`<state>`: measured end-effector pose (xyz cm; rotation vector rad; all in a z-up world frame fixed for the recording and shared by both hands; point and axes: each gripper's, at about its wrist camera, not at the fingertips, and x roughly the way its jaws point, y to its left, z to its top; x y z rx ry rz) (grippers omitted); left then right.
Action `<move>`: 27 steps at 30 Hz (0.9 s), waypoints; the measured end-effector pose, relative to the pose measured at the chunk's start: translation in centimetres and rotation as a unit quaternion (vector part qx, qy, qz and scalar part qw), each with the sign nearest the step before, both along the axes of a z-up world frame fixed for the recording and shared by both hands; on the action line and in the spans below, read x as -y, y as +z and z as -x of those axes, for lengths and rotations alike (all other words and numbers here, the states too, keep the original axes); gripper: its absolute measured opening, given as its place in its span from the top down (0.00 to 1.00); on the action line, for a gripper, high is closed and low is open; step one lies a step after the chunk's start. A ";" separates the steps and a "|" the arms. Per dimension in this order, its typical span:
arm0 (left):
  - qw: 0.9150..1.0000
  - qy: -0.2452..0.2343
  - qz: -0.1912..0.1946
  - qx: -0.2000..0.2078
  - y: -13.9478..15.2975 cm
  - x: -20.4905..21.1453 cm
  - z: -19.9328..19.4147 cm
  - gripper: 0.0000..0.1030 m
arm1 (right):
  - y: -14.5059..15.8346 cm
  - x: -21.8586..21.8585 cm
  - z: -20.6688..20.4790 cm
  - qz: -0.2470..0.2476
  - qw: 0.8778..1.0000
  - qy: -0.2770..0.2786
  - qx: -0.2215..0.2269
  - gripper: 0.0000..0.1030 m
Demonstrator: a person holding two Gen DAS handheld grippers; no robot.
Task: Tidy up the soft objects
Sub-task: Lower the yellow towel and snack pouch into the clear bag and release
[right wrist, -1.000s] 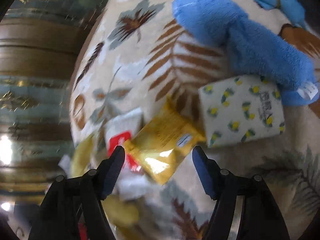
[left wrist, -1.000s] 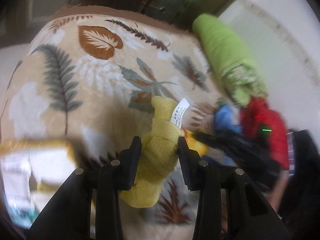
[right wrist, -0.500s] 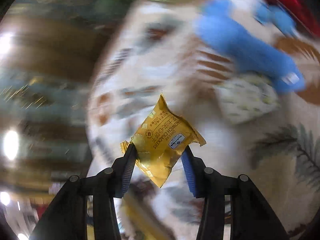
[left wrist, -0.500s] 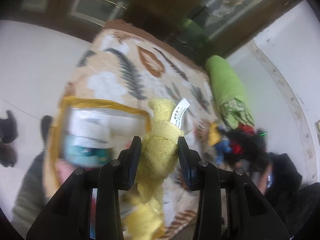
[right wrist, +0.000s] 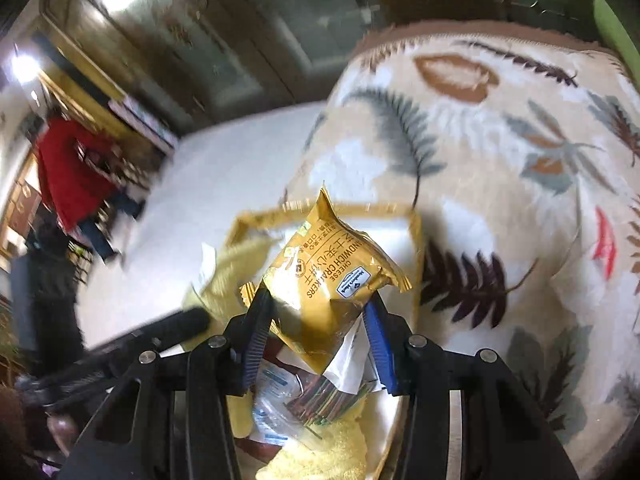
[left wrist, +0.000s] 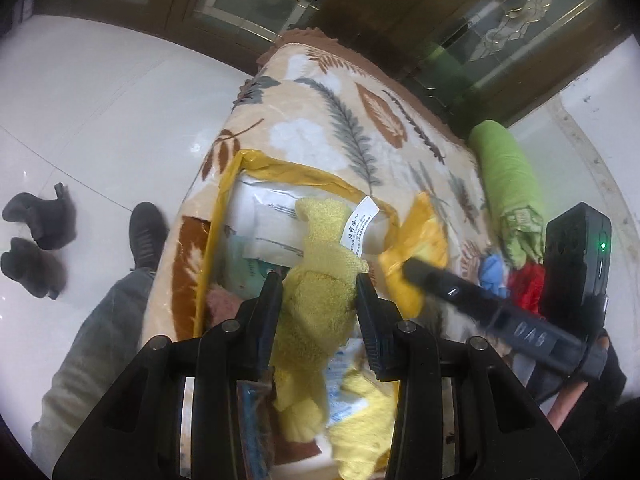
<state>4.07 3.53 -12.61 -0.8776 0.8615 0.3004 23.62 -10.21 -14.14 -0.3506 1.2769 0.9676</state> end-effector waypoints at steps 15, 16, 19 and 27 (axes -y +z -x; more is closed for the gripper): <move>0.997 0.011 0.074 0.028 -2.4 -1.4 -0.3 0.64 | -0.9 1.1 -1.3 -0.026 0.995 -0.060 -0.077 0.38; 0.996 0.011 0.086 0.035 -2.3 -1.5 -0.2 0.61 | -0.4 1.3 -1.5 -0.039 0.994 -0.067 -0.080 0.33; 0.995 0.021 0.082 0.044 -1.6 -1.6 0.3 0.53 | 0.7 1.5 -1.7 -0.036 0.994 -0.081 -0.059 0.33; 0.997 -0.030 0.012 0.070 2.7 2.0 -1.6 0.47 | 4.9 4.9 -4.5 -0.073 0.981 -0.177 0.016 0.33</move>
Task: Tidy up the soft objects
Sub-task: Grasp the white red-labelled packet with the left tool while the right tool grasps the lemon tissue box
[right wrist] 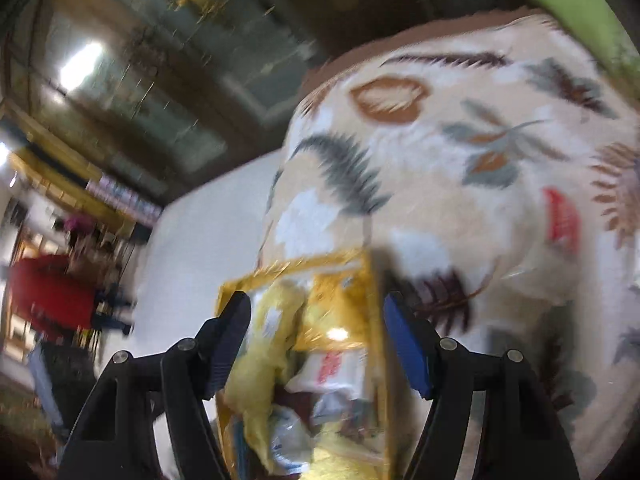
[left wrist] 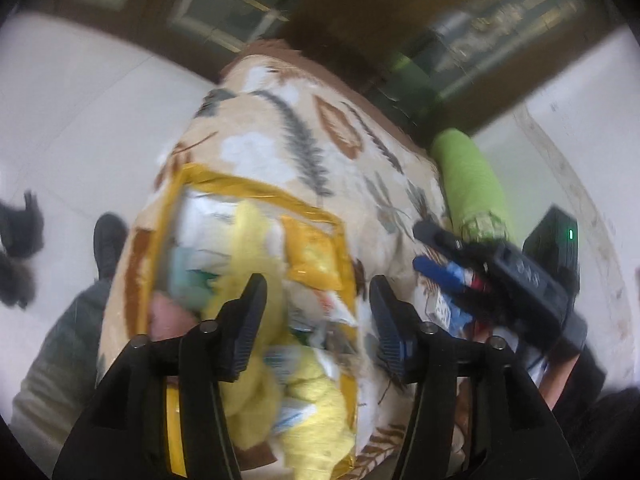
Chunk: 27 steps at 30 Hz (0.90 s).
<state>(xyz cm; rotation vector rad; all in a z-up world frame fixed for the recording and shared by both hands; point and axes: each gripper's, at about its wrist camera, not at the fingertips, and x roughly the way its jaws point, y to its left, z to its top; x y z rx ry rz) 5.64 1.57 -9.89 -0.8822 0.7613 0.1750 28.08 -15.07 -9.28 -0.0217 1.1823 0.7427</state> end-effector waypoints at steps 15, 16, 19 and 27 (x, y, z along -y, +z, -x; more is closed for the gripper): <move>0.985 -0.152 -0.022 -0.074 -2.1 9.2 -16.1 0.47 | 0.6 16.5 -9.6 0.022 0.956 -0.289 -0.042 0.33; 0.983 -0.159 -0.028 -0.083 -2.7 9.7 -17.5 0.47 | 0.2 17.3 -9.7 0.017 0.952 -0.301 -0.051 0.33; 0.978 -0.175 -0.048 -0.106 -4.1 11.2 -21.3 0.47 | -1.0 19.0 -10.1 -0.002 0.942 -0.326 -0.079 0.33; 0.963 -0.201 -0.086 -0.156 -8.1 14.8 -28.1 0.49 | -1.9 22.6 -10.3 -0.015 0.918 -0.387 -0.088 0.33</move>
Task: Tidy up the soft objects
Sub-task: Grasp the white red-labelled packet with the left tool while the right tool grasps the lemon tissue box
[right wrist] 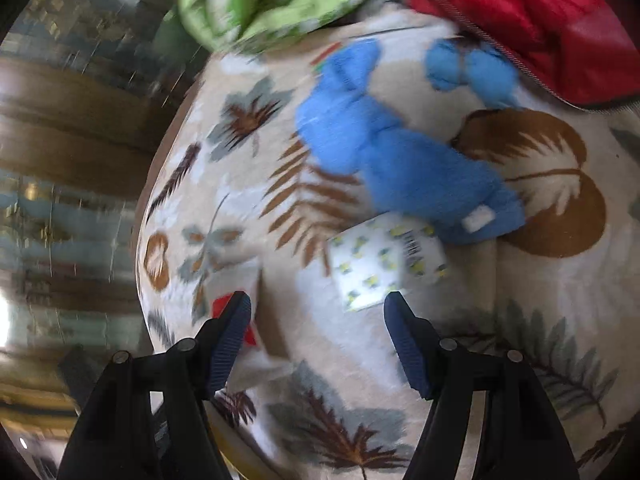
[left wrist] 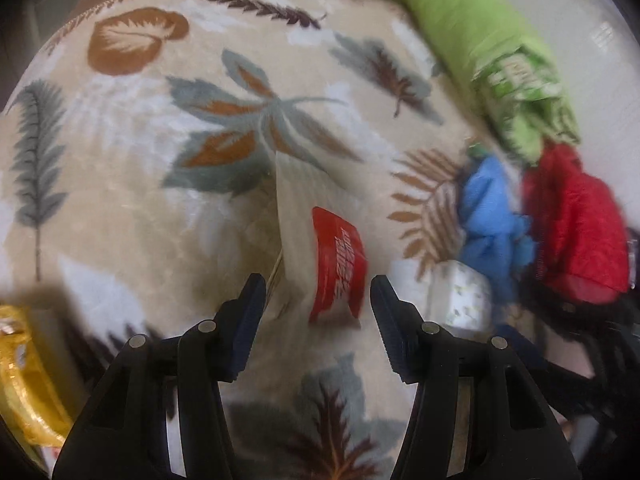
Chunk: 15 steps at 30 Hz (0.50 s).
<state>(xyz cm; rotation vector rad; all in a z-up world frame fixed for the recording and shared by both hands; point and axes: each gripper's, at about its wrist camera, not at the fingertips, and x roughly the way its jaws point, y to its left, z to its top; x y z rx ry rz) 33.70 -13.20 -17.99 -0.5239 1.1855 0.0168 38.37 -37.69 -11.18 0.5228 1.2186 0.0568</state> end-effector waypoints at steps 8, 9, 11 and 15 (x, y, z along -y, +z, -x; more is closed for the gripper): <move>0.998 -0.012 0.032 0.056 2.5 1.1 3.5 0.79 | -1.6 3.2 -0.4 0.014 0.998 -0.053 -0.023 0.33; 0.997 -0.008 0.046 0.065 3.1 0.7 4.4 0.79 | -2.1 3.0 -0.7 0.018 0.998 -0.050 -0.031 0.33; 0.993 0.002 0.074 0.086 4.5 -0.1 6.9 0.79 | -2.5 2.6 -1.0 0.032 0.998 -0.047 -0.037 0.33; 0.988 0.022 0.100 0.118 7.4 -1.8 12.6 0.79 | -3.3 1.0 -1.7 0.057 0.997 -0.023 -0.046 0.33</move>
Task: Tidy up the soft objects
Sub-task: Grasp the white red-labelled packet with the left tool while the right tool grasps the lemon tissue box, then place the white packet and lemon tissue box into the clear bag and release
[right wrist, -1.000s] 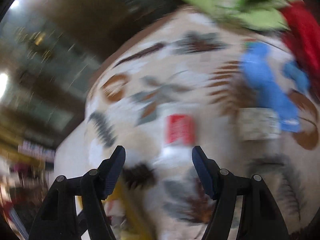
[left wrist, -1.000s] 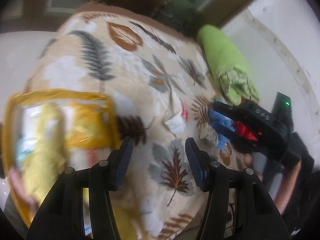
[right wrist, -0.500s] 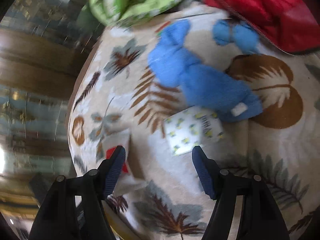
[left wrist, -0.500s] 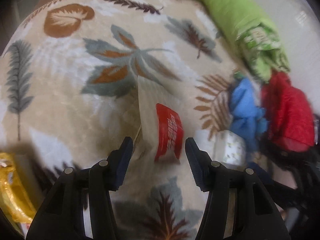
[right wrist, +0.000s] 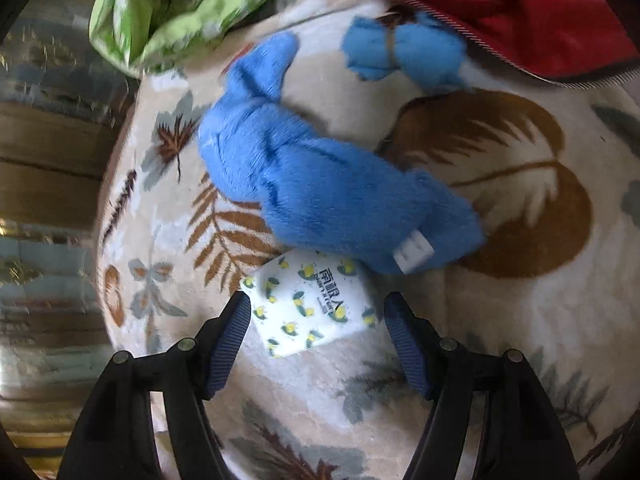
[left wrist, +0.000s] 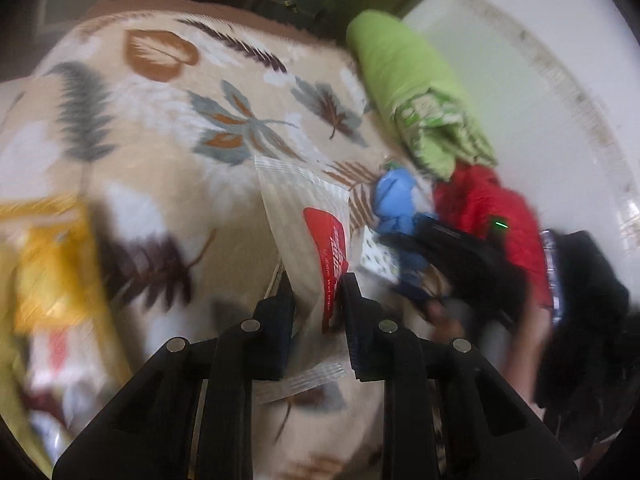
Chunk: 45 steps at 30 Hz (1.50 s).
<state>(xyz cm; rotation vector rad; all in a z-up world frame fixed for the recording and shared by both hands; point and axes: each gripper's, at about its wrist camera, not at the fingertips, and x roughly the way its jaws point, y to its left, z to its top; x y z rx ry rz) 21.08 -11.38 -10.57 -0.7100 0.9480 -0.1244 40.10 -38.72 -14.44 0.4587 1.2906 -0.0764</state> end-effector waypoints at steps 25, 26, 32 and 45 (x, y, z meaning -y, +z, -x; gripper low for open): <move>0.982 0.180 0.059 0.012 -0.2 -11.5 18.9 0.79 | 7.4 -14.2 7.7 -0.094 0.954 0.250 0.134 0.77; 0.981 0.186 0.062 0.012 -0.3 -11.9 19.0 0.79 | 7.4 -15.7 8.3 -0.107 0.944 0.280 0.136 0.77; 0.974 0.213 0.071 0.014 -0.7 -14.1 19.2 0.79 | 5.4 -24.1 12.3 -0.117 0.876 0.461 0.085 0.77; 0.971 0.228 0.065 -0.005 -3.4 -17.4 16.6 0.79 | 1.3 -26.7 15.4 -0.030 0.845 0.534 0.015 0.76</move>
